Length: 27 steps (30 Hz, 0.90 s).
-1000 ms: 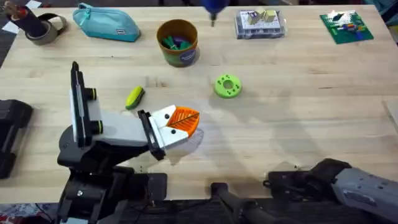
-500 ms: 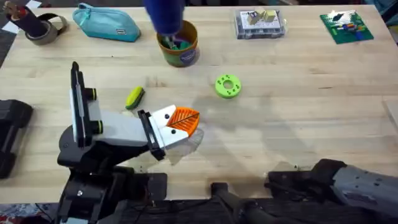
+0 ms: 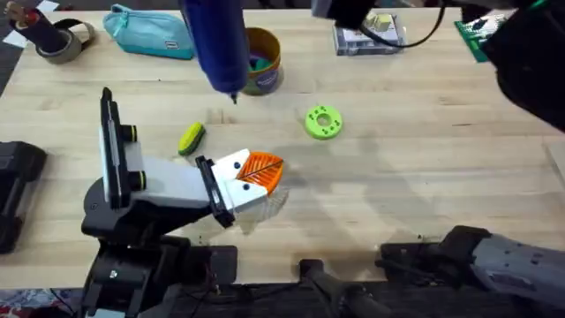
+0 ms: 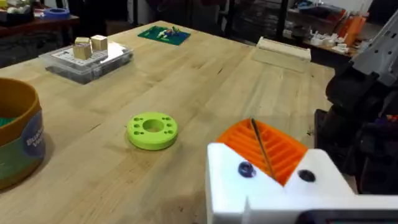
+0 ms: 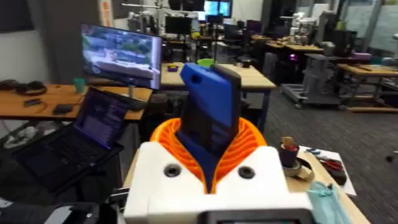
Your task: Pick up the gripper from the table and insert it into the empty holder that is missing its gripper. Then pick up a screw, insert it into the mounting hole, and use the screwdriver to tighten it. Finally, clean up the table by picking up the vegetable and placing it into the bucket.
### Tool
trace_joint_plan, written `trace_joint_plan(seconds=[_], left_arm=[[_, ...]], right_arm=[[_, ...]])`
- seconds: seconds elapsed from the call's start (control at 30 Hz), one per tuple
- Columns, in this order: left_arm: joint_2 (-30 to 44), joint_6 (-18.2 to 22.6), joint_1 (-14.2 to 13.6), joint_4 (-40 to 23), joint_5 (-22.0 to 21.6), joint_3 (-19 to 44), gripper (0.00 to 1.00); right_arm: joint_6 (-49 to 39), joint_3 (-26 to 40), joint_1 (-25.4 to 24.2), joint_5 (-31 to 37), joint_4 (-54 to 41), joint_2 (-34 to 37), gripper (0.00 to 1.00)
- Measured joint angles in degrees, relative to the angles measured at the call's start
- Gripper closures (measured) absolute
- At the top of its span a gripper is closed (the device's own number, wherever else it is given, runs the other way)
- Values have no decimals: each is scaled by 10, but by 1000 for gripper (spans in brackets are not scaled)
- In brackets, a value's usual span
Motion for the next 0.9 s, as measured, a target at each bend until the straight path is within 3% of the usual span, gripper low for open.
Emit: trace_joint_plan(seconds=[0.9], left_arm=[[0,0,0,0,0,0,994]], right_arm=[[-11,-4,23,-20,-1,0,976]])
